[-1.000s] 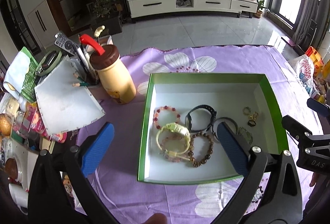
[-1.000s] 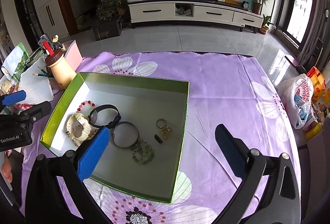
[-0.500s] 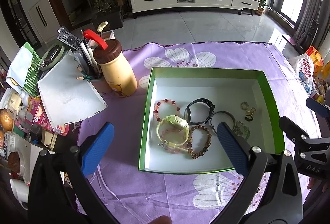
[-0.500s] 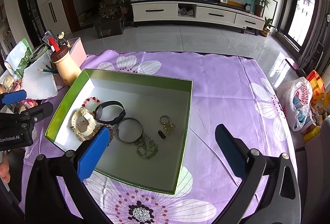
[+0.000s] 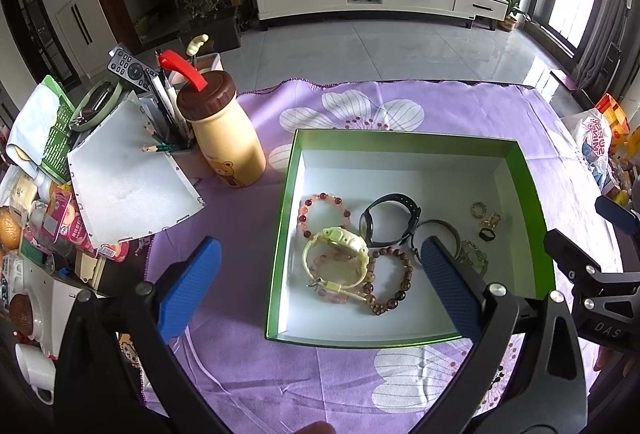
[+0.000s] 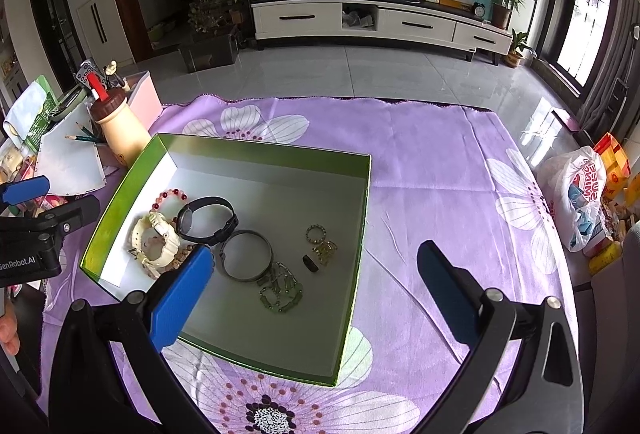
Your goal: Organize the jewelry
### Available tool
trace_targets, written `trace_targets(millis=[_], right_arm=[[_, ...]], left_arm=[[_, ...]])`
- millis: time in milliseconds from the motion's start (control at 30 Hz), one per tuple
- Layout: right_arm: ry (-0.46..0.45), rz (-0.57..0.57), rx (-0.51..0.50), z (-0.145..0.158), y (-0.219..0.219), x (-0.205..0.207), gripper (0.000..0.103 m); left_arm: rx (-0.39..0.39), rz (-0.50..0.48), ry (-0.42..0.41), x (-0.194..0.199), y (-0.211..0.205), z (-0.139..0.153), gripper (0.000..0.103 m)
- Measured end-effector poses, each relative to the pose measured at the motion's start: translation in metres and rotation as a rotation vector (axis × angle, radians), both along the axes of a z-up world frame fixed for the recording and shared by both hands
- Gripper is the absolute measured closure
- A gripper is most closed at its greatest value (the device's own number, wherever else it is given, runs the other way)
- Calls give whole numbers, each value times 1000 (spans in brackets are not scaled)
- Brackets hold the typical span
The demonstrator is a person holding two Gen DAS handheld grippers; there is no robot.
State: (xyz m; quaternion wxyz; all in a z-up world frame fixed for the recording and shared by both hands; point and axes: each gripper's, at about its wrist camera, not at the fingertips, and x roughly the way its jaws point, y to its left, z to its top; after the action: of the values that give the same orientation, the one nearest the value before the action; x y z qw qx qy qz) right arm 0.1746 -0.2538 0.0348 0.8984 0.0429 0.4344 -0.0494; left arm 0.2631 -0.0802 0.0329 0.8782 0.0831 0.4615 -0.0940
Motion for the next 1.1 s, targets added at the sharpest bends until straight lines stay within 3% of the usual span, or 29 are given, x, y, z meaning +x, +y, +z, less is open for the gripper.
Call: trace_targets(millis=[1100], right_arm=[[20, -1, 12, -15, 2, 10, 1]], left_arm=[[24, 7, 19, 9, -1, -16, 2]])
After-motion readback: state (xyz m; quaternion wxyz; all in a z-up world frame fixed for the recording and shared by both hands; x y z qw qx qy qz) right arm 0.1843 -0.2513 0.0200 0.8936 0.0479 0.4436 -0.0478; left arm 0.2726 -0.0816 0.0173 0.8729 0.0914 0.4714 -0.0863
